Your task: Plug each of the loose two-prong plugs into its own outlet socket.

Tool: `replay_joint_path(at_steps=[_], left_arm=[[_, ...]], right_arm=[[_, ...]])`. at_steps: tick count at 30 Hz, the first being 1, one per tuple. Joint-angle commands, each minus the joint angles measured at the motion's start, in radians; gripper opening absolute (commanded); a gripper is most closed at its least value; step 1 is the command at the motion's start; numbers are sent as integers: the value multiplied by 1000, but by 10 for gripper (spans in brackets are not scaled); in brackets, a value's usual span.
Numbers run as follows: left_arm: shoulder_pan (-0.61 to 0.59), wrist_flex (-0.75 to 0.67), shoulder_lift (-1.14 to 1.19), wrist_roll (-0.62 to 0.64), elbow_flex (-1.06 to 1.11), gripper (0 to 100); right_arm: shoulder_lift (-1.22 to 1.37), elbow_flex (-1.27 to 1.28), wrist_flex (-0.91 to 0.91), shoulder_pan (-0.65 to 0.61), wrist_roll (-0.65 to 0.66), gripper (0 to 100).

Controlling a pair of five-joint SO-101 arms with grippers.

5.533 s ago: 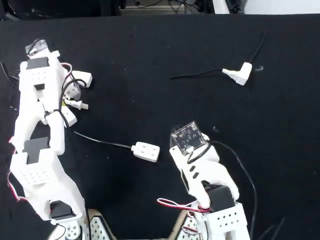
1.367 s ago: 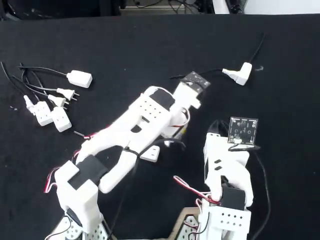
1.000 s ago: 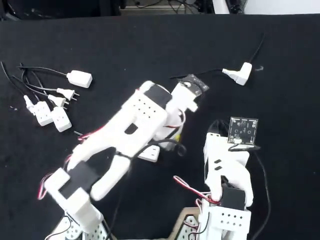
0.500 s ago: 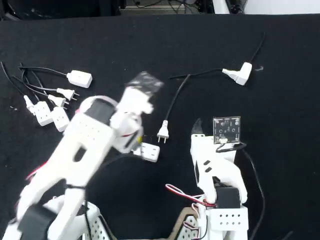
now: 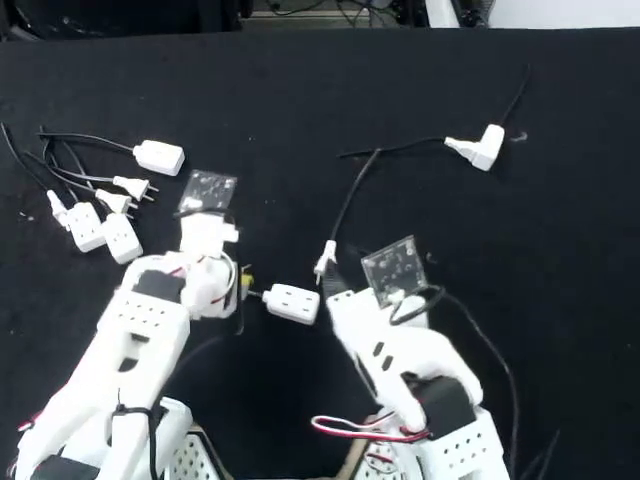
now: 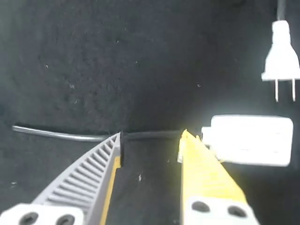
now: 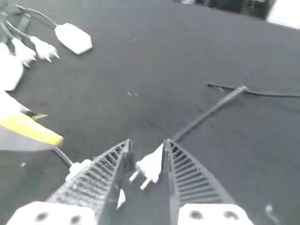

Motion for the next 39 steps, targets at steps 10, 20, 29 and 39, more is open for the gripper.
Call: replay_joint_path(at_steps=[10, 20, 29, 39], left_arm=[[-50, -104, -28, 46, 94, 202], [-128, -112, -25, 51, 96, 202], [-127, -114, -25, 51, 96, 202], [-127, -114, -25, 51, 96, 202]], right_arm=[[-8, -125, -101, -41, -5, 106], [552, -286, -196, -38, -95, 106], [878, -294, -425, 40, -324, 107], [1170, -404, -473, -3, -331, 203]])
